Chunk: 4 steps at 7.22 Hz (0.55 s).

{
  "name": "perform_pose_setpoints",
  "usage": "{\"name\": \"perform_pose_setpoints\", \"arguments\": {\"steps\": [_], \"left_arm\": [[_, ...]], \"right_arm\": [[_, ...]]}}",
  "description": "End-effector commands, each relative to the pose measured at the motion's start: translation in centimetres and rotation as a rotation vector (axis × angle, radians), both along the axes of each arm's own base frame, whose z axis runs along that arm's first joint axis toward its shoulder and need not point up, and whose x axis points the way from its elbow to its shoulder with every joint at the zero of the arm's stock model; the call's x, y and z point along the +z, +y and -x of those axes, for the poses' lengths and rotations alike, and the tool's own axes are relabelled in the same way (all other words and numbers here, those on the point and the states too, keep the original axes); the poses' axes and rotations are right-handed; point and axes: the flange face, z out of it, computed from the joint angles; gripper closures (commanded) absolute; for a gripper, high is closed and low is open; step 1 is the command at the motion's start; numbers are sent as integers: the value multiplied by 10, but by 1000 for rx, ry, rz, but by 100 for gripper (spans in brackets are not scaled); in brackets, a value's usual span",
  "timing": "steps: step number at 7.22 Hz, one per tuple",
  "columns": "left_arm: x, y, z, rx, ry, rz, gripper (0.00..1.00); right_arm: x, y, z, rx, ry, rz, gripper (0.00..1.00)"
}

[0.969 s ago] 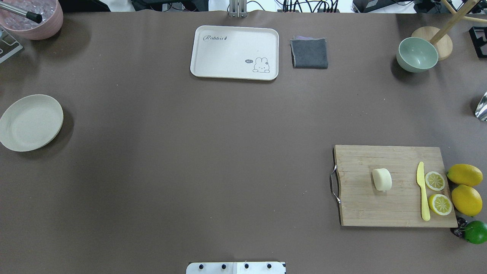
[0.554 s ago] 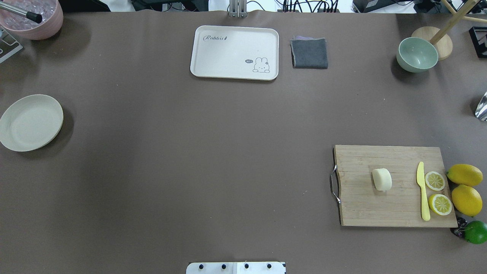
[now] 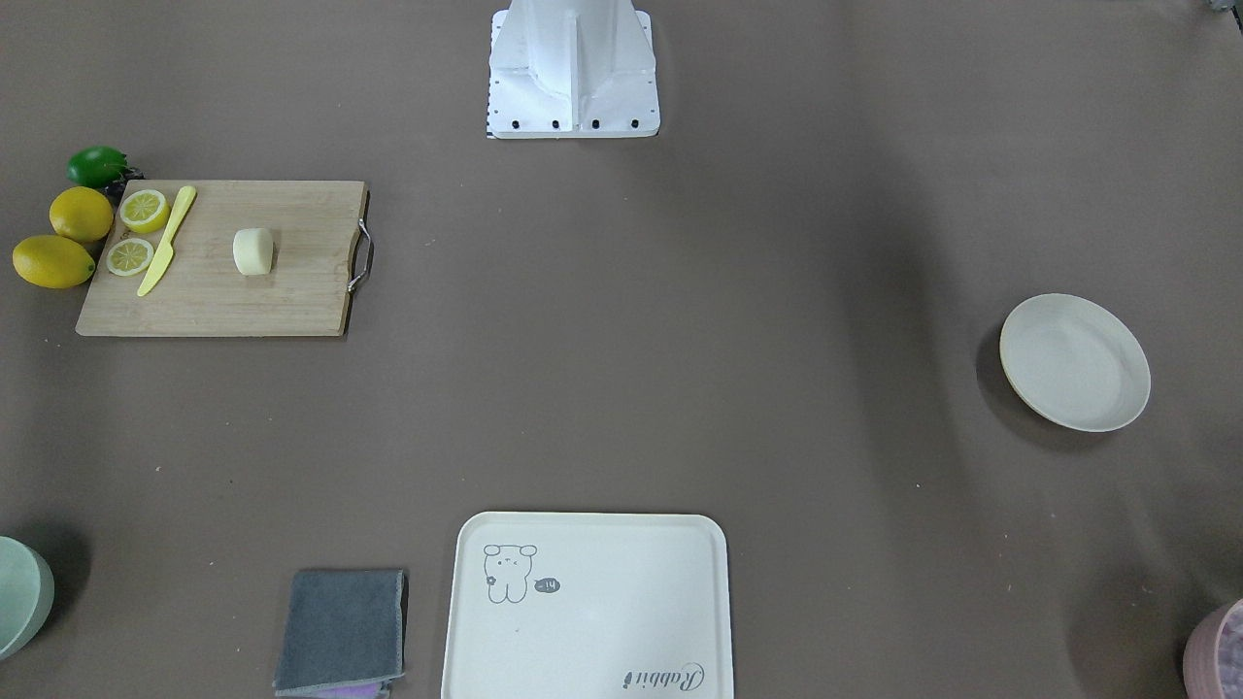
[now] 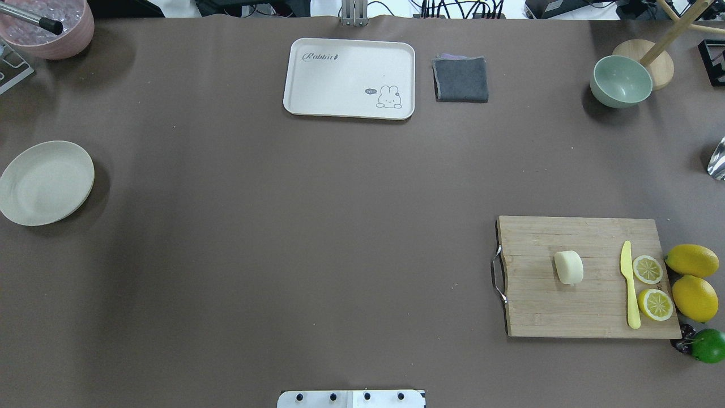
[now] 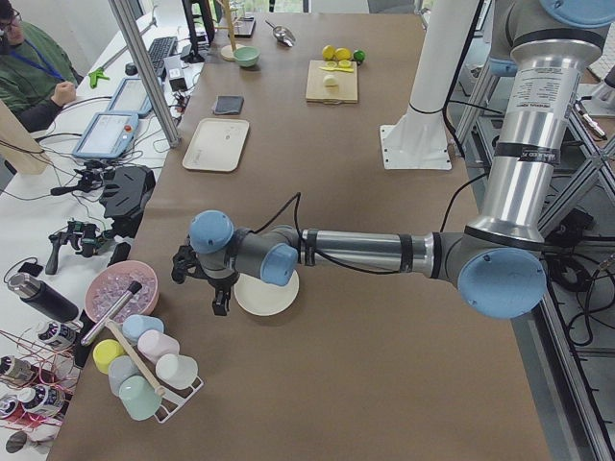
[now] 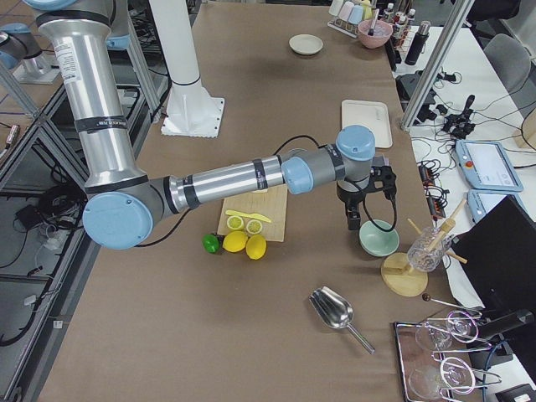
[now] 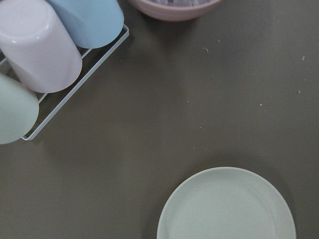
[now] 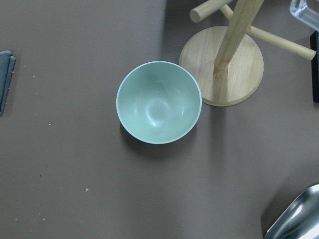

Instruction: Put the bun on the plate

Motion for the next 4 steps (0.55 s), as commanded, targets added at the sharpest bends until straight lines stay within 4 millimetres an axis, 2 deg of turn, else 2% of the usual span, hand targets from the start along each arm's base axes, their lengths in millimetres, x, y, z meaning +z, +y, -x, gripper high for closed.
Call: {"name": "perform_pose_setpoints", "arguments": {"steps": [1, 2, 3, 4], "left_arm": [[48, 9, -35, 62, 4, -48, 10], [42, 6, -52, 88, 7, -59, 11], [38, 6, -81, 135, 6, -65, 11], [38, 6, -88, 141, -14, -79, 13]], "right_arm": [[-2, -1, 0, 0, 1, -6, 0], [-3, -1, 0, -1, 0, -5, 0], [0, 0, 0, 1, 1, 0, 0], [0, 0, 0, 0, 0, 0, 0]]}}
